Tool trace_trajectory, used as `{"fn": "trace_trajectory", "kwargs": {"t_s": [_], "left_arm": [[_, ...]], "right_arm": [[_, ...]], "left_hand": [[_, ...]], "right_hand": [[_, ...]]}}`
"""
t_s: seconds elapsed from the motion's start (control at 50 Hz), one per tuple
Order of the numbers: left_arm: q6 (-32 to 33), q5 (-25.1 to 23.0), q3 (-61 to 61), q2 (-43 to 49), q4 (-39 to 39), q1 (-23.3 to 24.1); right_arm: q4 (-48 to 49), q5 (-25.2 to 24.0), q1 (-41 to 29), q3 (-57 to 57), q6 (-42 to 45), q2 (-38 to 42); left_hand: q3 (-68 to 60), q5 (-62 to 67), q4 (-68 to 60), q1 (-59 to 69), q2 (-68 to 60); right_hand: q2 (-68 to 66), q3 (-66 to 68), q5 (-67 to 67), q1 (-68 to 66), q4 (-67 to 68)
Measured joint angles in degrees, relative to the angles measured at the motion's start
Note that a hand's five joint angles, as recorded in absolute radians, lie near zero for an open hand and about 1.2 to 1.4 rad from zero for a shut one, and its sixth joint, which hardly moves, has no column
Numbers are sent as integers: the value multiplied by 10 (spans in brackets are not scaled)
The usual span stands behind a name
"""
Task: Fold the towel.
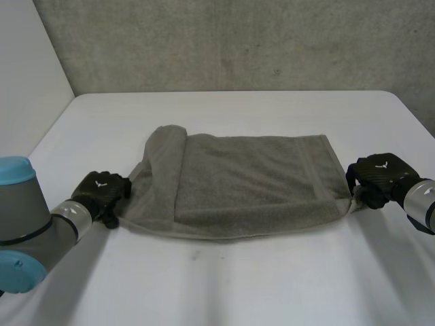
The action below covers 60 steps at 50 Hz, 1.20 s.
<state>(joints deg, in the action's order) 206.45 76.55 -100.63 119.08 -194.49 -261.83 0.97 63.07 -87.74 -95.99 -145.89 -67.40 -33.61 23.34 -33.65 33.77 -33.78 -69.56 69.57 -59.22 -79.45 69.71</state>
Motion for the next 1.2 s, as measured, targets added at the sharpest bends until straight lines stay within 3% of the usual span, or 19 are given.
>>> {"fn": "trace_trajectory", "kwargs": {"t_s": [0.22,0.26,0.3,0.32,0.44,0.6,0.92,1.1,1.2], "left_arm": [[-1,-1,17,5,1,2],[-1,-1,16,5,1,3],[-1,-1,15,5,2,4],[-1,-1,14,4,2,4],[-3,1,5,-13,11,8],[-4,1,-18,-86,40,7],[-6,1,54,-372,208,-6],[-8,2,83,-389,262,-4],[-8,3,78,-312,266,3]], "right_arm": [[0,0,0,2,0,3],[0,0,0,2,1,4],[0,0,0,2,1,5],[0,0,0,3,1,5],[-1,1,0,5,1,5],[-6,4,1,12,-1,-14],[-162,-2,47,141,-5,-248],[-272,-8,67,187,27,-246],[-292,4,61,178,81,-173]], "left_hand": [[-47,47,-47,48,-45],[-145,138,-138,143,-143],[-163,164,-163,166,-165],[-257,258,-257,260,-261],[-347,339,-347,326,-346],[-359,351,-358,331,-358],[-360,351,-361,331,-360],[-360,351,-361,331,-360],[-361,354,-361,331,-360]], "right_hand": [[0,0,0,0,0],[0,0,0,0,0],[0,0,0,0,0],[0,0,0,0,0],[0,0,0,0,0],[0,0,0,0,0],[0,0,0,-1,0],[0,0,0,-1,0],[0,0,0,-1,0]]}}
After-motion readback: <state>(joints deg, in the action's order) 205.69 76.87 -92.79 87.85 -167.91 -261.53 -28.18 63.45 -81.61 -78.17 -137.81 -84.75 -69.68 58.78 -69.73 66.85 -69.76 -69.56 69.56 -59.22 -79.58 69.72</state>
